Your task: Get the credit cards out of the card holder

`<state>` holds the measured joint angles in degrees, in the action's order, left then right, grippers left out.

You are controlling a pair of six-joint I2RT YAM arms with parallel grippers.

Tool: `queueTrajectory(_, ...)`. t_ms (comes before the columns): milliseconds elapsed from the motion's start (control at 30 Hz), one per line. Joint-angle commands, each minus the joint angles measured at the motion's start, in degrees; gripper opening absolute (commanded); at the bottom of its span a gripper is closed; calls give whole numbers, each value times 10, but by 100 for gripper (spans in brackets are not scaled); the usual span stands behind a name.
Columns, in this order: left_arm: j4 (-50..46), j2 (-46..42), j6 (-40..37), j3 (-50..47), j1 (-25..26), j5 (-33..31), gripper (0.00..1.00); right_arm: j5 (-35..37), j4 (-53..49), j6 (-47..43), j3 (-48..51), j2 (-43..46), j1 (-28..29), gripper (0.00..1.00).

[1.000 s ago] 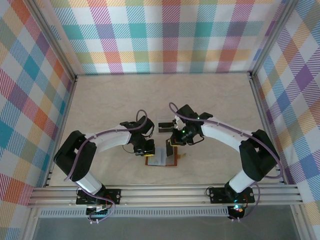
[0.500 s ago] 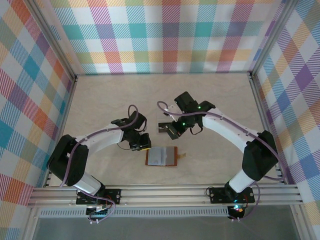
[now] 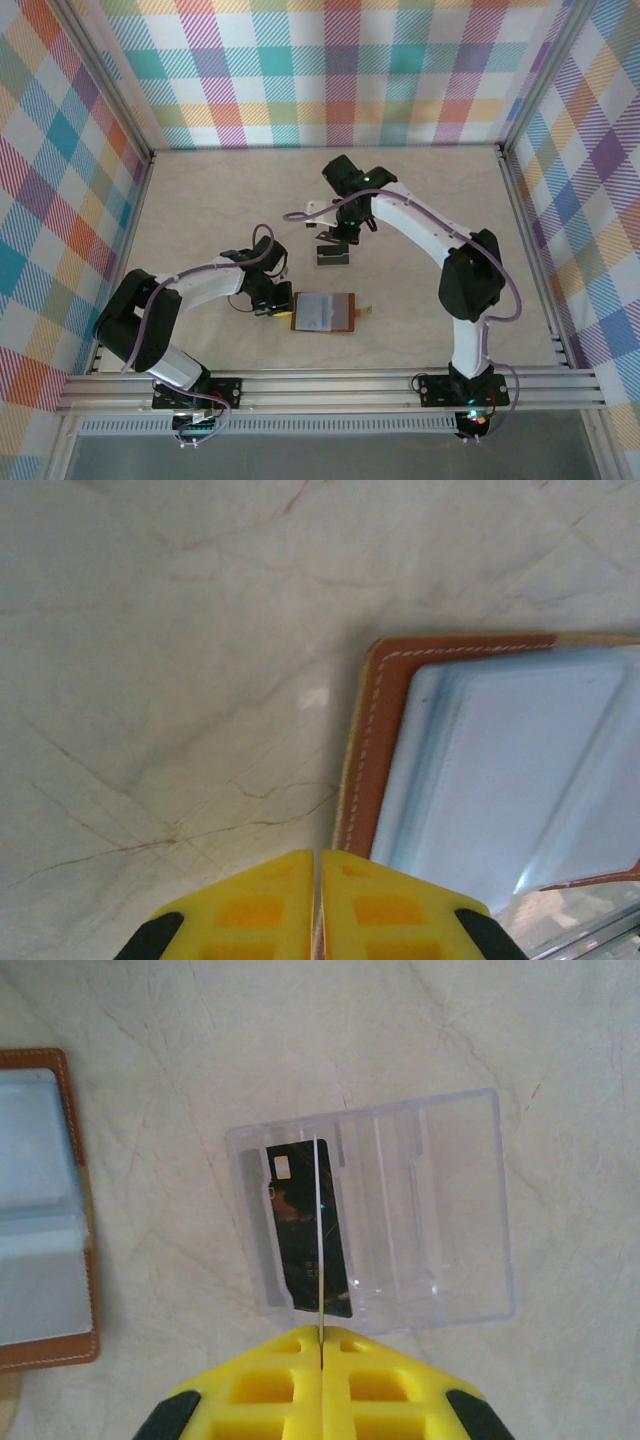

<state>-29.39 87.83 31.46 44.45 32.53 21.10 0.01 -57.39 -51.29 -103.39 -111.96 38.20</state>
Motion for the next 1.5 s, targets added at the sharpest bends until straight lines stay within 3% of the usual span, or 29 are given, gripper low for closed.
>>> queueTrajectory(0,22,-2,-5,-14,2,21,11,-5,-64,-59,-51,-33,-2,0)
queueTrajectory(133,18,-5,-8,-14,3,18,11,-5,-117,-60,-108,-81,-2,0)
queueTrajectory(867,15,-27,7,-26,4,13,13,-32,-128,-72,-143,-158,-1,0)
queueTrajectory(900,14,-29,7,-28,4,12,13,-31,-126,-72,-144,-160,-1,1)
queueTrajectory(967,14,-32,10,-31,4,12,13,-28,-114,-70,-147,-162,-1,17)
queueTrajectory(1067,15,-36,14,-34,4,13,13,-1,-77,-61,-143,-156,-1,30)
queueTrajectory(1233,8,-37,11,-31,5,14,13,24,6,-44,-105,-115,-1,35)
queueTrajectory(1467,9,-32,20,-30,17,13,13,-18,76,26,-58,-47,-2,39)
